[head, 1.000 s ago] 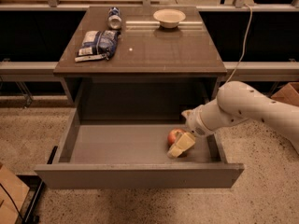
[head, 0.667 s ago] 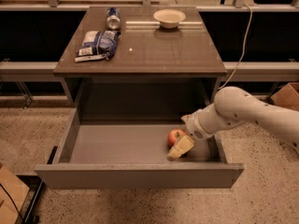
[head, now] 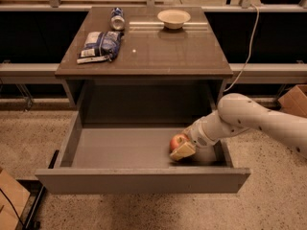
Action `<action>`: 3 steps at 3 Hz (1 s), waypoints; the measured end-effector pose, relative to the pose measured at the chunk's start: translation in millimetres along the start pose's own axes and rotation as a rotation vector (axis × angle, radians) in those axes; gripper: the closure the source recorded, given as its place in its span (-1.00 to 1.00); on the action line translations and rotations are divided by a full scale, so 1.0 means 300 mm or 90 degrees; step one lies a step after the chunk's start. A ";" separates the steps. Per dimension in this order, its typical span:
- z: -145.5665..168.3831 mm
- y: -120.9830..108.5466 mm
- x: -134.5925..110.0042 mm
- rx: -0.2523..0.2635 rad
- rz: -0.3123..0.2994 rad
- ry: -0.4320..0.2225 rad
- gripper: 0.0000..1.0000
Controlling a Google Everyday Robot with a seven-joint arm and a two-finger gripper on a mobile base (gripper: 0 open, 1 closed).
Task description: Pick apple from top drawer and place on counter
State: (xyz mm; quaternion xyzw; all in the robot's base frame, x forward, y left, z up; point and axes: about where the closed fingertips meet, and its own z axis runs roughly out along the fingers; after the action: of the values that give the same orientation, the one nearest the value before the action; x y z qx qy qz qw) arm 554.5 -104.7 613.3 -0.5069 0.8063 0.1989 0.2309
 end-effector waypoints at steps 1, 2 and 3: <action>-0.049 0.005 -0.011 0.000 0.020 -0.012 0.32; -0.223 -0.005 -0.098 0.004 -0.001 -0.044 0.78; -0.491 -0.037 -0.225 0.021 -0.060 -0.057 1.00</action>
Offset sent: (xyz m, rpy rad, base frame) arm 0.0045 -0.0353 0.1532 0.1086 -0.0892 0.0335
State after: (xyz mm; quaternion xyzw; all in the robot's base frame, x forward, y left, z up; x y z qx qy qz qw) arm 565.2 -141.9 771.0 -0.5314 0.7734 0.1969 0.2842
